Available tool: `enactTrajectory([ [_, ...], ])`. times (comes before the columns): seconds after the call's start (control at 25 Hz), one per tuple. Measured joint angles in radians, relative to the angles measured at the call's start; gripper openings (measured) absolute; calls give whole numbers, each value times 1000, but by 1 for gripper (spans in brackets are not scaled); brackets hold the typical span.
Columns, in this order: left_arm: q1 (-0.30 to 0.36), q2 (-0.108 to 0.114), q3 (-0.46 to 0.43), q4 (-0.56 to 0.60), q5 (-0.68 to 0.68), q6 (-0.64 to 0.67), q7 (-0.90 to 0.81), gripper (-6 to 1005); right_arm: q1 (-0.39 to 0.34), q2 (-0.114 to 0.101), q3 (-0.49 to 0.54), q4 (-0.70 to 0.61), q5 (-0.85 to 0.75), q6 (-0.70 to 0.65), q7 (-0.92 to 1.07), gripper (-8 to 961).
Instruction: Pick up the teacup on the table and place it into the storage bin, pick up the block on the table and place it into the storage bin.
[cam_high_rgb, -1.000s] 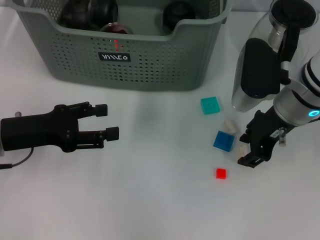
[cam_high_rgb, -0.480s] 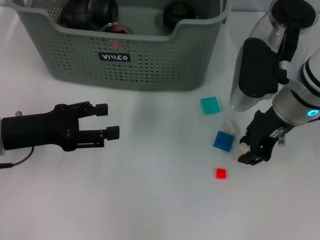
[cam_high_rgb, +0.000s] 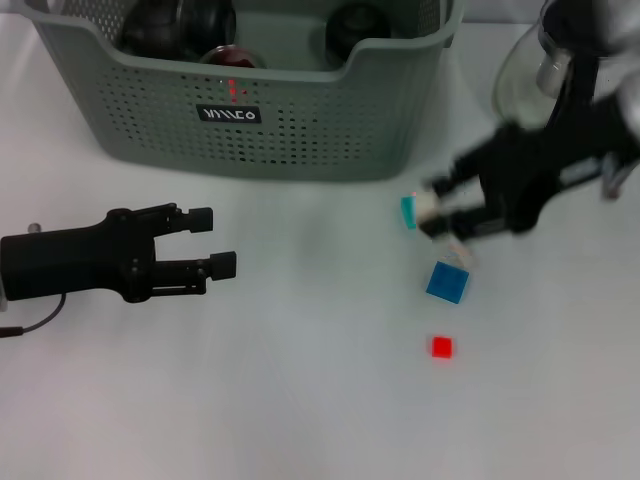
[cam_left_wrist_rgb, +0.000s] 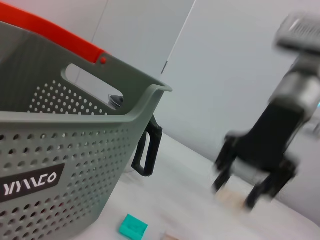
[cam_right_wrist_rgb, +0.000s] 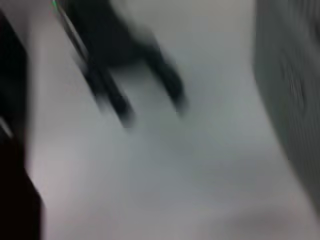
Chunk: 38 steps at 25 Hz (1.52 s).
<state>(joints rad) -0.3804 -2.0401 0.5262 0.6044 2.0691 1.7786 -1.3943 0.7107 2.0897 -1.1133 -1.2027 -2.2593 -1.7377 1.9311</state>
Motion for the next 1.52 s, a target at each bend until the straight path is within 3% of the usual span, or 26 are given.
enactTrajectory([
  [0.24,-4,0,0,0,-4,1,0,861,2,-7,282,39,422,-138,-137,441],
  [0.44,-11,0,-1,0,-3,3,0,861,21,0,318,46,606,26,-96,442],
  [0.6,-14,-1,1,0,-2,4,0,861,105,-6,235,49,526,271,43,442],
  [0.76,-14,-4,1,0,0,-1,0,861,212,-2,98,83,306,539,188,443],
  [0.92,-11,-5,0,0,-1,-1,-5,861,365,6,-43,220,46,732,345,443],
  [1.12,-9,-5,0,0,-1,1,-15,861,513,10,-132,454,-61,908,390,443],
  [1.24,-6,-5,0,0,-2,1,-15,861,546,10,-139,523,-63,962,391,442],
  [1.48,-9,-5,0,-1,-4,-1,-15,861,547,6,-137,534,-69,962,408,442],
  [1.52,-10,-5,0,-1,-4,-1,-15,861,545,5,-138,534,-73,962,410,478],
])
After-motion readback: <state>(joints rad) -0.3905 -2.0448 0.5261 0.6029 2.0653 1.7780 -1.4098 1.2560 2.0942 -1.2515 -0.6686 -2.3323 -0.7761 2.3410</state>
